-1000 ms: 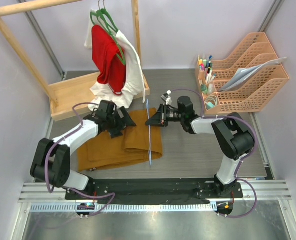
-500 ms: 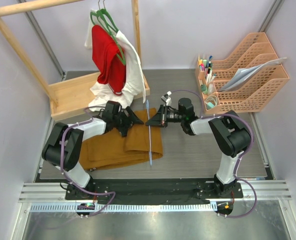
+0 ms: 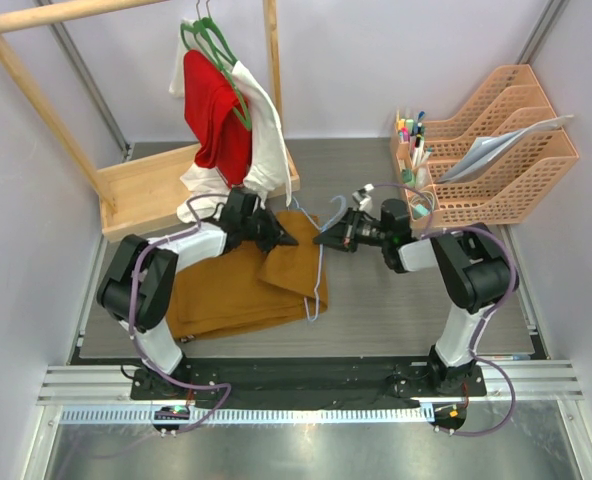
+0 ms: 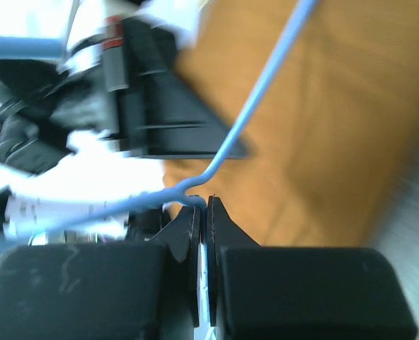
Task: Place the trousers on the hanger
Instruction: Place trousers on hanger
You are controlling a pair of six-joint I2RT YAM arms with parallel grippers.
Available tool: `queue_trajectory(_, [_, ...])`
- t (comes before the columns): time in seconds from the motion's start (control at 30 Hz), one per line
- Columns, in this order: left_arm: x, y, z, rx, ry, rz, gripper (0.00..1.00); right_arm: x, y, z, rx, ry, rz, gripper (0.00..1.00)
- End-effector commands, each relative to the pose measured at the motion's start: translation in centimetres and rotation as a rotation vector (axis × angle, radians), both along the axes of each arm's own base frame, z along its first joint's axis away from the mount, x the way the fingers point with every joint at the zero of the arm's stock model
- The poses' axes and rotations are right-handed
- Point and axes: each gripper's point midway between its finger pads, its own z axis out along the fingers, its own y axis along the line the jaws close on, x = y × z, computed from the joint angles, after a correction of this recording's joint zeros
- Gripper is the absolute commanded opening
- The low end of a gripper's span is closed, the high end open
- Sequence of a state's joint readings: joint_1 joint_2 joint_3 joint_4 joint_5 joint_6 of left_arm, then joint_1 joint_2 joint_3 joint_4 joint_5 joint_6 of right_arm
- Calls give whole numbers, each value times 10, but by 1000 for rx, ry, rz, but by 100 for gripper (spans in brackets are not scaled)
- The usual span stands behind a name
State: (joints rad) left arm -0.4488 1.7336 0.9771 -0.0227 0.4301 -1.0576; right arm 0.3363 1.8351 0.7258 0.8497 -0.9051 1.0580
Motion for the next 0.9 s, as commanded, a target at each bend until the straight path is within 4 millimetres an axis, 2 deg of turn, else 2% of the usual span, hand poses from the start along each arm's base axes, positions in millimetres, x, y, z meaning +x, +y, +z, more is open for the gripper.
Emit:
queue_trajectory(0.0, [21,-34,68,-116,-175,-107,0,5,-41,-5,-33,92,-147,1])
queue_trajectory(0.1, [19,-45,95,-174,-206,-132,0,-3,-53,-2,-53,95,-168,1])
queue_trajectory(0.17, [16,-45,117,-210,-229,-128,0,-9,-53,0,-59,112,-158,1])
queue_trajectory(0.23, [3,-44,137,-259,-231,-149,0,-14,-49,1,-52,129,-135,1])
queue_trajectory(0.37, [-28,-28,162,-301,-233,-147,0,-15,-35,-1,-72,124,-85,1])
queue_trajectory(0.43, [-39,-15,164,-312,-223,-125,0,-18,-22,-5,-92,115,-45,1])
queue_trajectory(0.47, [-47,-9,180,-331,-264,-125,0,-18,-17,-8,-105,117,-32,1])
queue_trajectory(0.6, [-71,29,171,-230,-212,-91,0,-14,2,-18,-144,127,-12,1])
queue_trajectory(0.63, [-74,38,168,-206,-211,-81,0,-6,3,-19,-161,109,-31,1])
queue_trajectory(0.67, [-79,56,162,-160,-208,-61,0,-3,2,-22,-177,104,-40,1])
queue_trajectory(0.73, [-82,78,146,-101,-174,-13,0,3,-1,-38,-234,132,-58,1])
queue_trajectory(0.77, [-85,102,137,-70,-129,53,0,3,-2,-44,-255,125,-54,1])
queue_trajectory(0.83, [-93,126,118,-18,-75,98,0,3,-3,-53,-280,134,-57,1])
queue_trajectory(0.87, [-101,146,104,18,10,164,0,6,-5,-57,-297,132,-66,1])
